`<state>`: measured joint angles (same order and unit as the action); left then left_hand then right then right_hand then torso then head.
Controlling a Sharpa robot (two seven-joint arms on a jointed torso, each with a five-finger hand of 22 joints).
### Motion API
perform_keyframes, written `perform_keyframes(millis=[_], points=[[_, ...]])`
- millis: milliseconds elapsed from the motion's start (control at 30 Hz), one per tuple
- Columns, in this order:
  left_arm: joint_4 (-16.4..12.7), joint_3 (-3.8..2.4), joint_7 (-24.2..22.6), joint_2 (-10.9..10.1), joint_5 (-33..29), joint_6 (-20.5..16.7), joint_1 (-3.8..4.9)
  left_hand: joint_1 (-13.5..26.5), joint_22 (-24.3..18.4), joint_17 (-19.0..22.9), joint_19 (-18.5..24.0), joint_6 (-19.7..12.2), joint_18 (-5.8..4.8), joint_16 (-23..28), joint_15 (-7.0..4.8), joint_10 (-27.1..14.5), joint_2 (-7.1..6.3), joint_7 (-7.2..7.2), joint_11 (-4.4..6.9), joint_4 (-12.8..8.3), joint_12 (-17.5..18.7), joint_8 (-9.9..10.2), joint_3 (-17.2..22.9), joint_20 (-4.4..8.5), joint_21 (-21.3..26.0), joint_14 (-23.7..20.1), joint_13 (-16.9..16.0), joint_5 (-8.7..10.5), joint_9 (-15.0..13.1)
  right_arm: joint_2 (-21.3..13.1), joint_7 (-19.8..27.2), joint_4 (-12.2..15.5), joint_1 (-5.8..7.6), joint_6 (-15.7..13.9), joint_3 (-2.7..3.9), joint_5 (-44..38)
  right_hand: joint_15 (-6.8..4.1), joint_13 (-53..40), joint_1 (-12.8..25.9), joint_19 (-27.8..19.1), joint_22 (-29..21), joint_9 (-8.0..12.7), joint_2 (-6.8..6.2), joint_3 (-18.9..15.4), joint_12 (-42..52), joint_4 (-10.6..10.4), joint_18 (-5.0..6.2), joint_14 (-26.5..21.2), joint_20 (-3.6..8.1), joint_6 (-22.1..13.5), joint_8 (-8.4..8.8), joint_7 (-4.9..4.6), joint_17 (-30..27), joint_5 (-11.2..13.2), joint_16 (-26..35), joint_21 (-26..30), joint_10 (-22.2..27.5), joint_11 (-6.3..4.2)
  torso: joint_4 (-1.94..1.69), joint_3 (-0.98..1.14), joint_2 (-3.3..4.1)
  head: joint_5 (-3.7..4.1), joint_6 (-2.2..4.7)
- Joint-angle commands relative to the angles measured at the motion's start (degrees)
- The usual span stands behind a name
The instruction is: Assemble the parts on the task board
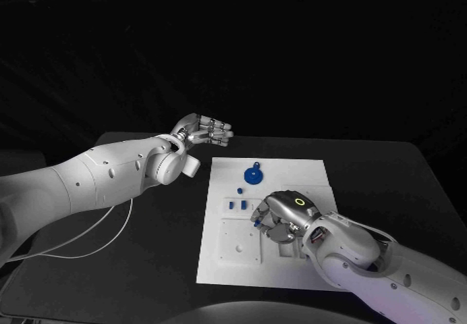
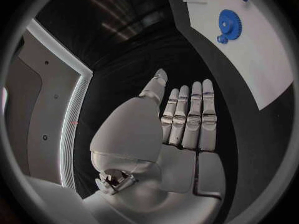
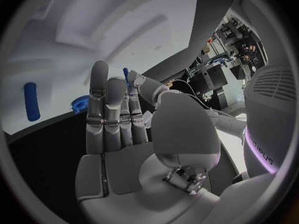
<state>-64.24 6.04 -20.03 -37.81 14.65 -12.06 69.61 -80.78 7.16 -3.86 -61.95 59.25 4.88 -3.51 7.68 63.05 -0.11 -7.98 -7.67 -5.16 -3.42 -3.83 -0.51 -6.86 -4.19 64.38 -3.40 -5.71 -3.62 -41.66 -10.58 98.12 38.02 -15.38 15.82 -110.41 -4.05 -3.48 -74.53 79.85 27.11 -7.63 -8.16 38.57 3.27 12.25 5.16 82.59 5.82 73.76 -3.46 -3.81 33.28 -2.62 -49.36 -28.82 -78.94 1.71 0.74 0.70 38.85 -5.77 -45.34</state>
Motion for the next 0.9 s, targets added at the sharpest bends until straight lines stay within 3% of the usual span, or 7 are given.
perform_keyframes(millis=[33,500,900], points=[[-0.07,-0.02,-0.69,0.16,-0.47,-0.14,0.03,-0.2,-0.06,0.05,-0.36,0.11,0.42,0.0,-0.14,-0.15,0.58,-0.24,-0.24,-0.17,-0.07,0.16,-0.08,0.15,-0.33,-0.02,0.07,-0.04,-0.04,0.45,0.9,-0.31,-0.5,-0.58,-0.08,-1.31,-0.26,-0.25,-0.3,0.3,0.09,-0.04,0.07,-0.27,0.17,-0.02,0.68,0.03,-0.07,0.3,-0.2,-0.21,0.08,-0.29,0.36,0.19,-1.02,-0.83,-0.01,0.0,0.0,-0.44,-0.42],[-0.05,0.0,-0.44,0.12,-0.47,0.3,0.02,-0.25,-0.3,0.05,-0.36,0.1,0.42,0.0,-0.13,-0.16,0.74,-0.24,-0.24,-0.17,-0.07,0.16,-0.14,0.15,-0.36,-0.09,0.07,-0.1,-0.04,1.17,1.23,-0.95,-1.51,-0.07,-0.39,-1.46,-0.26,-0.26,-0.27,0.37,0.38,-0.05,0.09,-0.28,0.18,0.03,0.7,0.04,-0.08,0.33,-0.2,-0.2,0.18,-0.31,0.36,0.42,-1.05,-0.85,0.03,-0.07,-0.04,-1.15,-1.29],[0.03,0.02,-0.34,0.08,-0.47,0.43,0.02,-0.21,-0.48,0.05,-0.35,-0.01,0.42,0.0,-0.1,-0.24,0.78,-0.27,-0.27,-0.12,-0.07,0.17,-0.22,0.11,-0.38,-0.17,0.07,-0.05,-0.03,1.08,1.43,-0.86,-1.73,0.76,-0.54,-1.34,-0.26,-0.26,-0.24,0.41,0.57,-0.08,0.12,-0.37,0.17,0.08,0.7,0.03,-0.09,0.38,-0.21,-0.19,0.22,-0.33,0.39,0.6,-1.09,-0.86,0.02,-0.07,-0.03,-1.24,-1.45]])
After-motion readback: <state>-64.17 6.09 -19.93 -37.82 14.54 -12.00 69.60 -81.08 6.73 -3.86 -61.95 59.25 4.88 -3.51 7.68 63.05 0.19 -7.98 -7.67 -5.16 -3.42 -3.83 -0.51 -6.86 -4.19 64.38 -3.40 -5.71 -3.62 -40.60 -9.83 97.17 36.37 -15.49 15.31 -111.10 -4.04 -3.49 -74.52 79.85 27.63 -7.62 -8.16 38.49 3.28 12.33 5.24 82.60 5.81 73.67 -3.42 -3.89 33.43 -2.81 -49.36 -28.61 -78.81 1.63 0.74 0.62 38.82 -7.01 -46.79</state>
